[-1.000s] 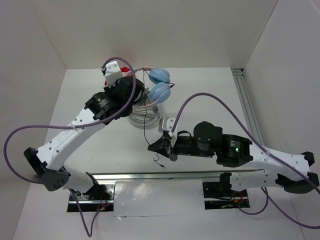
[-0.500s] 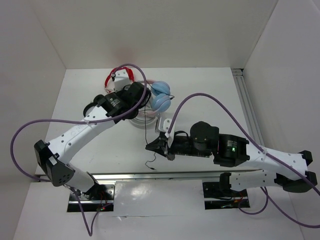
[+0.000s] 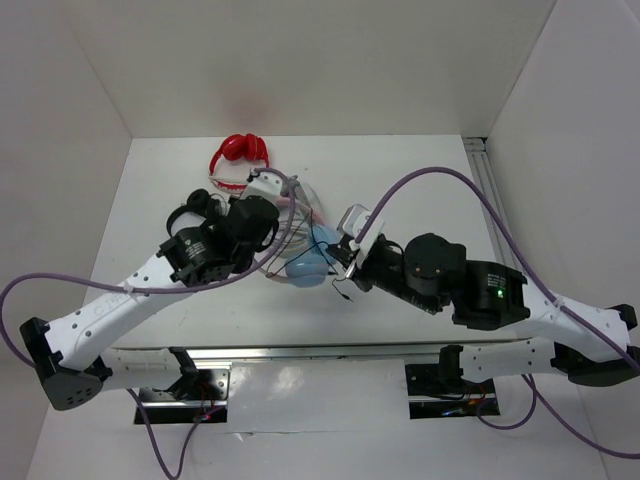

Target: Wrap the headphones

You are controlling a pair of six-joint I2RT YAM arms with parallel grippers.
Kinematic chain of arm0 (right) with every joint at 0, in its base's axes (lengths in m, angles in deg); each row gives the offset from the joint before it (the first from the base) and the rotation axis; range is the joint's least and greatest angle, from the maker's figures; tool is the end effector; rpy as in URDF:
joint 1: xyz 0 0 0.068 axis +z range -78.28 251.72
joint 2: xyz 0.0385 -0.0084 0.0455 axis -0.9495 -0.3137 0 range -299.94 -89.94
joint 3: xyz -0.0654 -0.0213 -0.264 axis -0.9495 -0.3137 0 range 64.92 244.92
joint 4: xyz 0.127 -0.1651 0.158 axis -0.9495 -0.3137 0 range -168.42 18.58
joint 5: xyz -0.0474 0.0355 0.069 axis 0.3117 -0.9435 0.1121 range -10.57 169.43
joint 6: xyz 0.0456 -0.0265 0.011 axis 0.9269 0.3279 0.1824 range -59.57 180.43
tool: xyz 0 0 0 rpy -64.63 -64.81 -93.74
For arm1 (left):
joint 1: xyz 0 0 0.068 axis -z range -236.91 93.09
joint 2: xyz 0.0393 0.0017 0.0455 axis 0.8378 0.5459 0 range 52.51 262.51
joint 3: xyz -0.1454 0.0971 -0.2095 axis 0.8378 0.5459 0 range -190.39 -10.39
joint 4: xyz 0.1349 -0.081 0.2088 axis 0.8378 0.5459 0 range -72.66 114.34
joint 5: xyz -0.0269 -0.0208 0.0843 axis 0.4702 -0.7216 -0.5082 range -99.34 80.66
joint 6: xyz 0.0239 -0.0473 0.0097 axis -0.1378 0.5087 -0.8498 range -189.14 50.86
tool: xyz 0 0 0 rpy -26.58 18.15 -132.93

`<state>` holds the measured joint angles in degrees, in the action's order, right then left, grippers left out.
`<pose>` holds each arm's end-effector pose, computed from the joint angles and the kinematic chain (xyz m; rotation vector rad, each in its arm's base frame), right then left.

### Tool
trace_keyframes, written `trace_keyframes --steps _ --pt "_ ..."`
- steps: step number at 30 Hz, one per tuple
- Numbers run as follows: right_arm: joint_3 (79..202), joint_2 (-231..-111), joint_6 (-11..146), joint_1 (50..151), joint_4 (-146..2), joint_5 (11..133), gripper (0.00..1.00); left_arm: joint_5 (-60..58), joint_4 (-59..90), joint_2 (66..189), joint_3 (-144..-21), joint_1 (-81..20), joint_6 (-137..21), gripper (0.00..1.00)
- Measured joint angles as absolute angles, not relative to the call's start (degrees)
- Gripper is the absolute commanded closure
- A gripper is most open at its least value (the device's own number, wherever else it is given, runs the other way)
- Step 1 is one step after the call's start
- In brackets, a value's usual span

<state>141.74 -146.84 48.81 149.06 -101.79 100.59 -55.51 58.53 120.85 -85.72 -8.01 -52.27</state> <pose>0.0543 0.1838 0.4552 -1.0307 1.4376 0.5152 0.1771 -0.1641 0.3928 0.1135 1.9698 0.1357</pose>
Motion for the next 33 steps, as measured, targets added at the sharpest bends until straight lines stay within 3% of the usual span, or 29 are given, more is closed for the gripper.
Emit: trace_keyframes --steps 10,17,26,33 --pt "136.3 -144.9 44.1 149.3 -98.8 115.5 1.0 -43.8 61.0 119.4 -84.1 4.5 -62.2 1.0" --pt "129.2 -144.2 41.0 148.8 -90.9 123.2 1.0 -39.9 62.7 113.2 -86.2 5.3 -63.4 1.0" --pt "126.3 -143.4 40.4 140.8 -85.5 121.6 1.0 -40.8 62.7 111.3 -93.1 5.1 -63.2 1.0" --pt "126.2 -144.2 43.2 132.3 -81.8 111.2 1.0 -40.8 63.8 111.2 -96.0 4.6 -63.2 1.0"
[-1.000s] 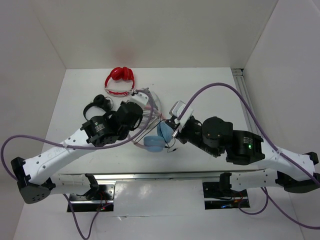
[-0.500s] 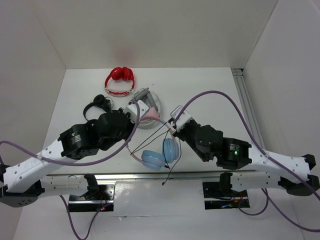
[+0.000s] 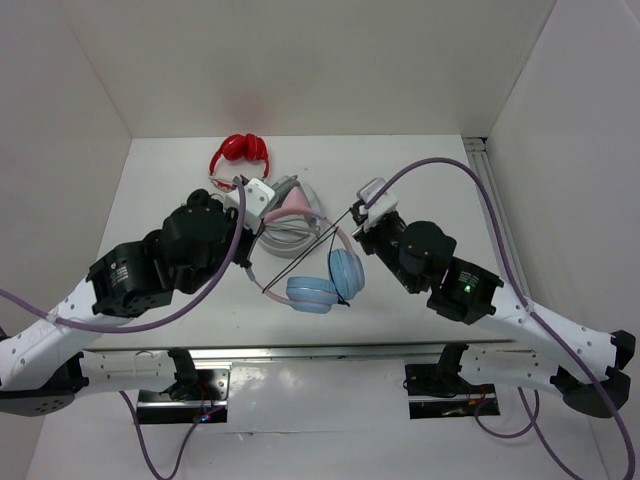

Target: Wrap the headphones

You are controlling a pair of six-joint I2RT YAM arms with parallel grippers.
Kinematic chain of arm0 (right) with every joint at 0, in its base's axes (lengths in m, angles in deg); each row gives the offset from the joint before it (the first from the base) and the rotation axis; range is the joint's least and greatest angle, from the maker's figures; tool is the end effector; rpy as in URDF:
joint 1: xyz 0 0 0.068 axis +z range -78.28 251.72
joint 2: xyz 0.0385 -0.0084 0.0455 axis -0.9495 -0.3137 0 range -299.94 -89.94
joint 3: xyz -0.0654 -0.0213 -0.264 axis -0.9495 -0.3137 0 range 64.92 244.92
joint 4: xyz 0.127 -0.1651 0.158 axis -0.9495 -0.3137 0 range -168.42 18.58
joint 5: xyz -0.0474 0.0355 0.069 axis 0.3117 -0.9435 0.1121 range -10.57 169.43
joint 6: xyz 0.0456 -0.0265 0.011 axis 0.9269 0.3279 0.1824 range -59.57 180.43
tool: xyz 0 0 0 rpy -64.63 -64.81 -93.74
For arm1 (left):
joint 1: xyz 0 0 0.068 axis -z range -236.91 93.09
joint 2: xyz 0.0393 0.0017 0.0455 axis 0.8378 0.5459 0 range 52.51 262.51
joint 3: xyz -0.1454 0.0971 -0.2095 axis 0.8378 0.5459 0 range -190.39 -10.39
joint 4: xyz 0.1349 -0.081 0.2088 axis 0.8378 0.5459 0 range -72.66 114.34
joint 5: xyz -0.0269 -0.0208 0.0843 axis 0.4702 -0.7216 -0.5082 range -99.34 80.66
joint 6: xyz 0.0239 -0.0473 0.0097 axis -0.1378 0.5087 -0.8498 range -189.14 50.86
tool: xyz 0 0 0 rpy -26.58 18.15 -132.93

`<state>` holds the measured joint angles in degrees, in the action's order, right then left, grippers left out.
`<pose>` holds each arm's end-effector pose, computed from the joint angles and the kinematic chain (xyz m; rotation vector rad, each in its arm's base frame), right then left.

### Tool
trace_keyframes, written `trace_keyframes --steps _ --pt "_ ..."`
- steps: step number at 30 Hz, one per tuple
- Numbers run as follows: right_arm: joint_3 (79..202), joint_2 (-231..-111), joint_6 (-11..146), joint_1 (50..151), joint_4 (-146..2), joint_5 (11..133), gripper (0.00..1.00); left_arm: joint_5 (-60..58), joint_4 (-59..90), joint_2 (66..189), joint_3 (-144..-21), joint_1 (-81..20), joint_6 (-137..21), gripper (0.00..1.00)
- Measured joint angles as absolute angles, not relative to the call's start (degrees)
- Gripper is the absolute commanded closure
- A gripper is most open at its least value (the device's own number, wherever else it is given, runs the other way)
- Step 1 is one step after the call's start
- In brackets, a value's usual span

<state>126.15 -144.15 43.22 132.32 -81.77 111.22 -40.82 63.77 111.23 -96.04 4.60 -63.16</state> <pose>0.1172 0.1699 0.4112 -0.6561 1.4831 0.1318 0.0986 -0.1429 0.4688 0.5309 1.7926 -0.2901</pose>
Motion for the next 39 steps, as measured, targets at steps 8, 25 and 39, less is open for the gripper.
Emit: trace_keyframes --steps 8,25,39 --pt "120.6 -140.4 48.7 123.4 -74.8 92.3 1.0 -39.6 64.0 111.1 -97.0 4.4 -62.9 1.0" --pt "107.7 -147.5 61.9 101.9 -40.1 43.9 0.86 -36.3 65.4 111.4 -101.4 3.9 -63.2 1.0" --pt "102.9 -157.4 68.6 99.5 -29.3 44.3 0.77 -29.8 67.1 114.2 -109.5 4.9 -63.1 1.0"
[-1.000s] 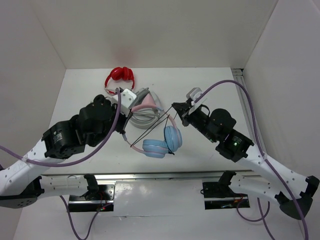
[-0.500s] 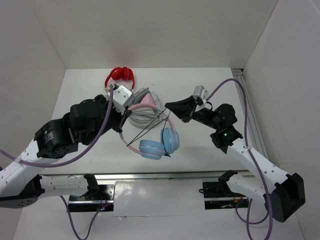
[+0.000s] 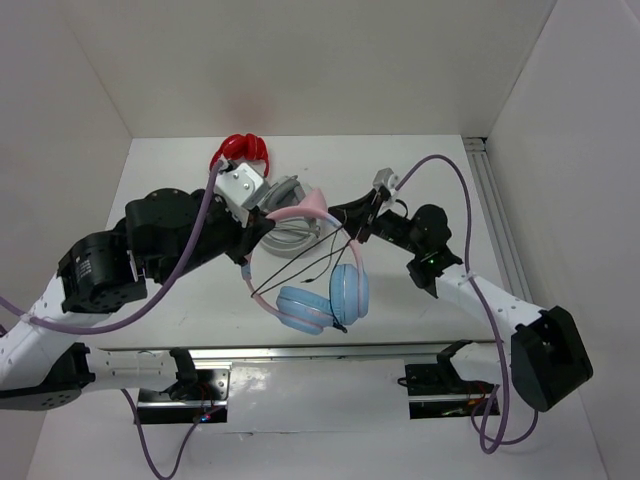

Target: Wrap the headphones

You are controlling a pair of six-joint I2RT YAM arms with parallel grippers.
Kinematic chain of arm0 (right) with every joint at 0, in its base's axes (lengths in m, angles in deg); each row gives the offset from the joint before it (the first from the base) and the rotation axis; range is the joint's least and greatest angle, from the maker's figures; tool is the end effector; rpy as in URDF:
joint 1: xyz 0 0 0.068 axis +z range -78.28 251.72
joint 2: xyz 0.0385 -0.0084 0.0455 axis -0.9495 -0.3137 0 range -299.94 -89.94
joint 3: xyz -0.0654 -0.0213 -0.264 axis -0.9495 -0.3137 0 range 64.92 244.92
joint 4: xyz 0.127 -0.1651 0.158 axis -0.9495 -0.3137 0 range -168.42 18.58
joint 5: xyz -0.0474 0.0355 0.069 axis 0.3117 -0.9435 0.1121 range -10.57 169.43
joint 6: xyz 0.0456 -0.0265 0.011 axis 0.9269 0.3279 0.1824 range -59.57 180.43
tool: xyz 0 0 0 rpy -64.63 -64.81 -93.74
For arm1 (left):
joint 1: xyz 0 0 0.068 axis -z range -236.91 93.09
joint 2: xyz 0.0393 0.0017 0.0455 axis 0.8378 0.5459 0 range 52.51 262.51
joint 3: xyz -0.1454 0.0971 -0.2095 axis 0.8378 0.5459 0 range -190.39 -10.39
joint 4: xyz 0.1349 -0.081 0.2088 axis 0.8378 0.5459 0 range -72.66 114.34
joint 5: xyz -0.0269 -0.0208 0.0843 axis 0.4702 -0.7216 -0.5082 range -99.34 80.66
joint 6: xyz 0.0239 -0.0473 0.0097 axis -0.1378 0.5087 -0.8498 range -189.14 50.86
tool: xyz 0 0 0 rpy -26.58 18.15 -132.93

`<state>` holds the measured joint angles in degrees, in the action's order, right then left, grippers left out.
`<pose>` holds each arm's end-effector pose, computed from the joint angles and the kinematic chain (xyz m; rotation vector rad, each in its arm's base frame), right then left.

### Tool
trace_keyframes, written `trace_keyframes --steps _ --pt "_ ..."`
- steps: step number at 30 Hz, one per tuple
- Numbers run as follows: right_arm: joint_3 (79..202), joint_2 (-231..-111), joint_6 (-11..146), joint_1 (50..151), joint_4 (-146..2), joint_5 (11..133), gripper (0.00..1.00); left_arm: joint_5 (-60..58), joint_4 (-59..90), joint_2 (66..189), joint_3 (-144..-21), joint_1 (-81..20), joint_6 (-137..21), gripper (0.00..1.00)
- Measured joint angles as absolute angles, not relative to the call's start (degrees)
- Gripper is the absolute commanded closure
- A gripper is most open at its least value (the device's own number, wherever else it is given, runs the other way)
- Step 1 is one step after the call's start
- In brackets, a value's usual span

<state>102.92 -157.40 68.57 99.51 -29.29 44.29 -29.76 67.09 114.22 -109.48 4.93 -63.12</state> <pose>0.2224 0.1405 0.3118 -0.7584 1.2420 0.9292 0.0855 -0.1335 0.5195 0.6072 1.6993 -0.5350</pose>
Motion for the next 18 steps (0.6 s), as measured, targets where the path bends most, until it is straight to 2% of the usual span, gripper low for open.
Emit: trace_keyframes --steps 18 --pt "95.6 -162.9 72.6 100.2 -19.5 45.4 0.73 -36.8 66.5 116.1 -116.0 5.1 -59.6 1.0"
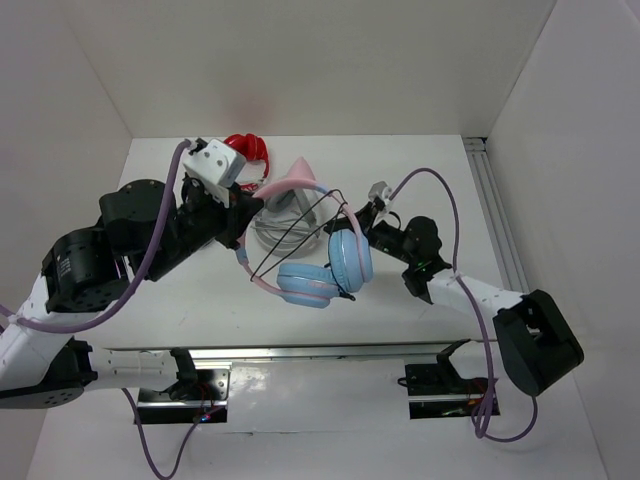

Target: Wrap the headphones

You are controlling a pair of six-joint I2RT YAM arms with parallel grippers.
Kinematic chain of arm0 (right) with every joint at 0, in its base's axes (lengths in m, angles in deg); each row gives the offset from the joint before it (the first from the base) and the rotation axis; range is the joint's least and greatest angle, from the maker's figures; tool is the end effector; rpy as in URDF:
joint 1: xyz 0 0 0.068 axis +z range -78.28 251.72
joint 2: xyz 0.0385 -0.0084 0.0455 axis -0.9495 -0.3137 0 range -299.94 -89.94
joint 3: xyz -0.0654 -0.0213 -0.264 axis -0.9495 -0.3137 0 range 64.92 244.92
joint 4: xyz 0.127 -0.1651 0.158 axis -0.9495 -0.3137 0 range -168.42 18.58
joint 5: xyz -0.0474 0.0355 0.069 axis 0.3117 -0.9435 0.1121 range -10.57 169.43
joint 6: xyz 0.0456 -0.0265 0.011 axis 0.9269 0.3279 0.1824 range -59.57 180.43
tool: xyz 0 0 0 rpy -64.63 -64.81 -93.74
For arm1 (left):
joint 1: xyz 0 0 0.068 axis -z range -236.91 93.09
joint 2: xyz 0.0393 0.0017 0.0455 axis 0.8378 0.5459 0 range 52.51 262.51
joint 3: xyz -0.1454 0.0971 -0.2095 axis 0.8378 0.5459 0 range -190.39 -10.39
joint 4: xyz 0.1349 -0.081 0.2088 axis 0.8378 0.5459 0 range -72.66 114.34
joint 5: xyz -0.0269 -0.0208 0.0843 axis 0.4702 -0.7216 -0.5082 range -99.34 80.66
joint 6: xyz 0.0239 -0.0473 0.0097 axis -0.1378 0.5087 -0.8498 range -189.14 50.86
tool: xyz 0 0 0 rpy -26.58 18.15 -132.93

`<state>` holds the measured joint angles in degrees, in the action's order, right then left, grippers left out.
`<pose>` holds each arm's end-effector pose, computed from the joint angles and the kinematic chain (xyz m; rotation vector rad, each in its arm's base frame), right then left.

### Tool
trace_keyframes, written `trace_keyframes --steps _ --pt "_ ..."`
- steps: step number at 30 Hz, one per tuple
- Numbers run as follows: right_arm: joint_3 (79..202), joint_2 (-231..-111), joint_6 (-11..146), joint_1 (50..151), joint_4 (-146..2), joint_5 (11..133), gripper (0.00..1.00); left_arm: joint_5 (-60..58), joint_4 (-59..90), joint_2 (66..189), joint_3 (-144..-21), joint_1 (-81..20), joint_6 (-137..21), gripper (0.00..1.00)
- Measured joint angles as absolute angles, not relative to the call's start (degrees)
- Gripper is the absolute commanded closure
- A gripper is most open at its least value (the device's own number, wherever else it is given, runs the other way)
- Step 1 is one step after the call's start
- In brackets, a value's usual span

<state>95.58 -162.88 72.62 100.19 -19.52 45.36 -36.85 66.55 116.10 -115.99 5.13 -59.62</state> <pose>0.2245 0.1445 0.2629 -0.7104 1.3321 0.9914 0.0844 -0.1242 0.5453 0.4160 1.6588 -0.5297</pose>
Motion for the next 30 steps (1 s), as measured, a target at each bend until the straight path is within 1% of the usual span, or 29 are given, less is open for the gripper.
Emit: trace_keyframes --steps 2,6,13,16,18,20,24,26,27,30 --pt "95.6 -163.5 72.8 100.2 -19.2 45.4 0.73 -37.3 66.4 116.1 -116.0 5.1 -59.5 1.0" --pt "95.0 -165.5 73.0 100.2 -17.8 45.6 0.68 -37.9 65.5 116.1 -116.0 5.1 -58.5 1.0" --pt "92.5 -168.9 74.3 100.2 -15.5 45.6 0.68 -38.7 64.6 116.1 -116.0 5.1 -58.1 1.0" --pt "92.4 -169.8 74.6 100.2 -14.8 45.6 0.65 -38.9 64.4 116.1 -116.0 5.1 -58.1 1.0" --pt "92.4 -170.0 74.6 100.2 -14.6 45.6 0.65 -39.0 64.4 116.1 -116.0 5.1 -58.0 1.0" --pt "92.4 -170.3 74.6 100.2 -14.3 45.6 0.61 -39.1 64.4 116.1 -116.0 5.1 -57.7 1.0" --pt "92.4 -172.0 74.8 100.2 -13.2 45.6 0.61 -39.1 64.4 116.1 -116.1 5.1 -56.8 1.0" --pt "92.2 -173.3 75.1 100.2 -12.5 45.6 0.6 -39.1 64.4 116.1 -116.1 5.1 -56.7 1.0" --pt "92.2 -174.0 75.3 100.2 -11.9 45.5 0.57 -39.1 64.4 116.1 -116.1 5.1 -56.7 1.0" --pt "92.1 -175.3 75.8 100.2 -10.9 45.5 0.57 -39.1 64.4 116.1 -116.4 5.1 -56.7 1.0"
